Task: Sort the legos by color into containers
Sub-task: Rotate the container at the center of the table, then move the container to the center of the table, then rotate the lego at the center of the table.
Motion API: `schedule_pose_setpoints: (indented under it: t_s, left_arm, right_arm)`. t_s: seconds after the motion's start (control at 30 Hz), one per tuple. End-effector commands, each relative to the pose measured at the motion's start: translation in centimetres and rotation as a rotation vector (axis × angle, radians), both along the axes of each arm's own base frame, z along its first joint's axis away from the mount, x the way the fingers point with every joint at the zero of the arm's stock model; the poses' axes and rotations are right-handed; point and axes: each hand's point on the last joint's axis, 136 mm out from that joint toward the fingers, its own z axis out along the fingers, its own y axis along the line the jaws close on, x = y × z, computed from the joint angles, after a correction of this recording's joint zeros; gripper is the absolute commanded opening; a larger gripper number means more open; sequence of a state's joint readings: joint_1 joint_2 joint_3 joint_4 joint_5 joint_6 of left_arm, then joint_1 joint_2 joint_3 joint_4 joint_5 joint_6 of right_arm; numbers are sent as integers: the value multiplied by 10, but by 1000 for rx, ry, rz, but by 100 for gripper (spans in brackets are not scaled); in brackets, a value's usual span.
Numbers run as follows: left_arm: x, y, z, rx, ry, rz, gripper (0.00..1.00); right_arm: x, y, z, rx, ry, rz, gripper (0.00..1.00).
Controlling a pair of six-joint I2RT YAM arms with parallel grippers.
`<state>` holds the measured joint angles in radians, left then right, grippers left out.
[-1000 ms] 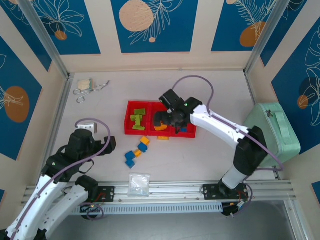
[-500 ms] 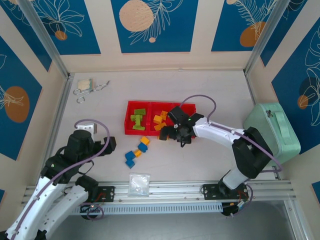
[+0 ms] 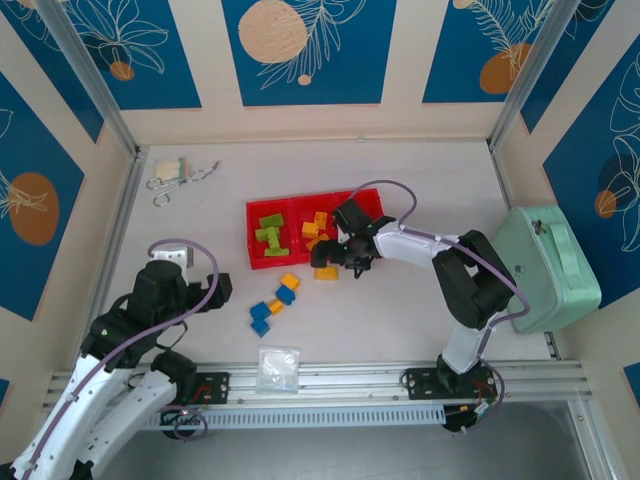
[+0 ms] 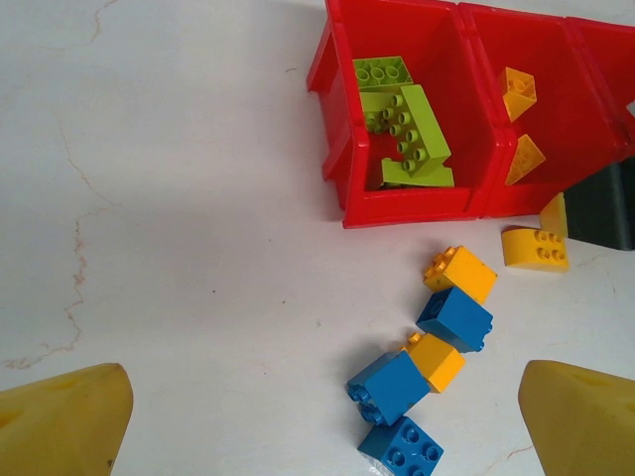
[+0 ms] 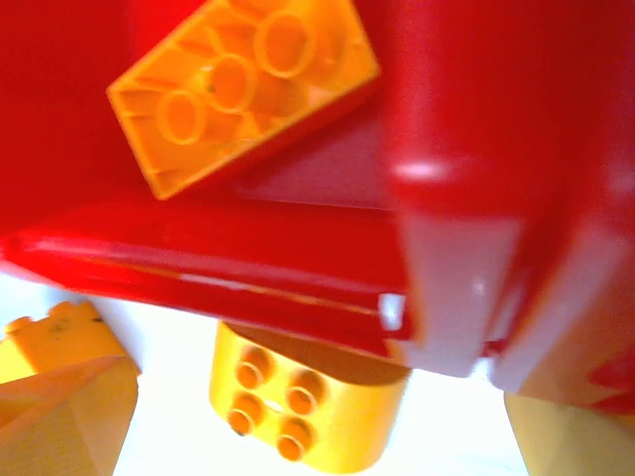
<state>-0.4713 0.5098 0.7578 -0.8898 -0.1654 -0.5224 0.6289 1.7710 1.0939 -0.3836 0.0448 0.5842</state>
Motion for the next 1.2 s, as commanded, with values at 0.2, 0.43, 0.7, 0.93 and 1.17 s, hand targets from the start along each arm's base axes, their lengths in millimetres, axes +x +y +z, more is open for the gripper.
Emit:
schedule_pose_setpoints:
  t_s: [0.2, 0.43, 0.7, 0.93, 1.17]
  left_arm:
    - [2, -1, 0, -5, -6, -3, 99]
    - [1, -1, -1, -8, -2, 0, 99]
    - [0, 1, 0, -8, -7, 10, 99]
    - [0, 0, 0, -11, -6, 8, 99]
    - [2, 1, 0, -7, -11, 10, 99]
  right_arm:
    - [-12, 26, 14, 42, -112, 323, 92]
    - [-17, 41, 13, 73, -101, 457, 85]
    - [-40, 39, 8, 80, 8, 409, 76]
    - [-71, 29, 2, 30, 63, 410, 75]
    - [-89, 10, 19, -50, 67, 381, 75]
